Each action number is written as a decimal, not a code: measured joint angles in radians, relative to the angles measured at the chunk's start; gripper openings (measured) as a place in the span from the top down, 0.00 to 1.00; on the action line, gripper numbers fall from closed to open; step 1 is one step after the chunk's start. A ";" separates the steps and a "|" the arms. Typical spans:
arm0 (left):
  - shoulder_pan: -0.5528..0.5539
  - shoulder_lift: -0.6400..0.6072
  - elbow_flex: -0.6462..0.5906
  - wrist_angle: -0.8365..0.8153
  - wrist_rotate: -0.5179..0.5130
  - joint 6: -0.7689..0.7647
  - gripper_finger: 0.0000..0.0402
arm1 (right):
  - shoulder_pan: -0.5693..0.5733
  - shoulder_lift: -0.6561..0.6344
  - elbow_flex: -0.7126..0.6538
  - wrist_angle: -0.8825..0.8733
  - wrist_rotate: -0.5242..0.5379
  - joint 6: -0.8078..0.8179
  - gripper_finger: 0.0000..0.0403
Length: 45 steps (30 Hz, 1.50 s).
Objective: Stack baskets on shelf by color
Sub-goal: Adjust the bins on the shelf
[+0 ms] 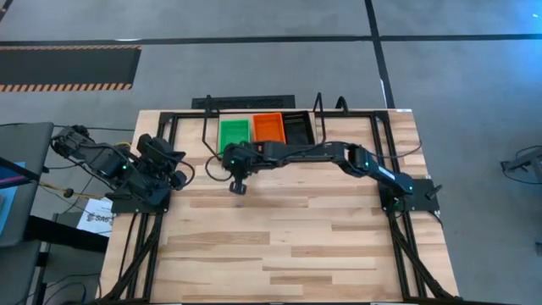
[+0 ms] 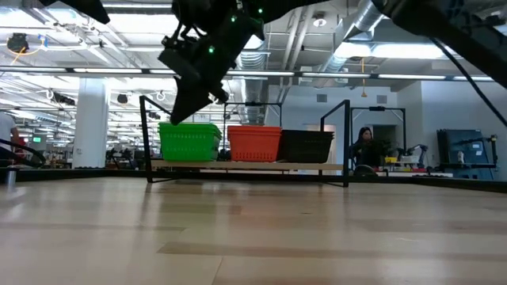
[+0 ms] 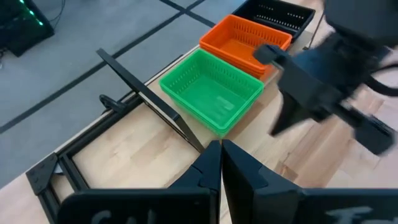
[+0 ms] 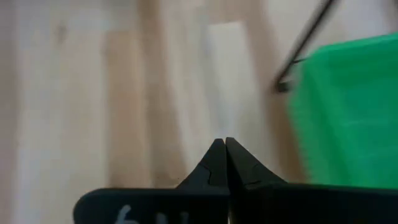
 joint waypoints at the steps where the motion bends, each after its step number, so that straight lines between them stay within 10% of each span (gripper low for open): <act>1: 0.000 0.000 0.000 0.000 0.000 0.000 1.00 | -0.008 0.000 0.001 0.005 0.015 -0.006 1.00; 40: 0.000 0.000 0.000 0.000 0.001 0.016 1.00 | -0.046 -0.076 0.091 -0.103 0.033 -0.083 1.00; 45: 0.000 0.000 0.000 0.000 0.001 0.016 1.00 | -0.028 -0.196 0.096 -0.242 0.186 -0.082 1.00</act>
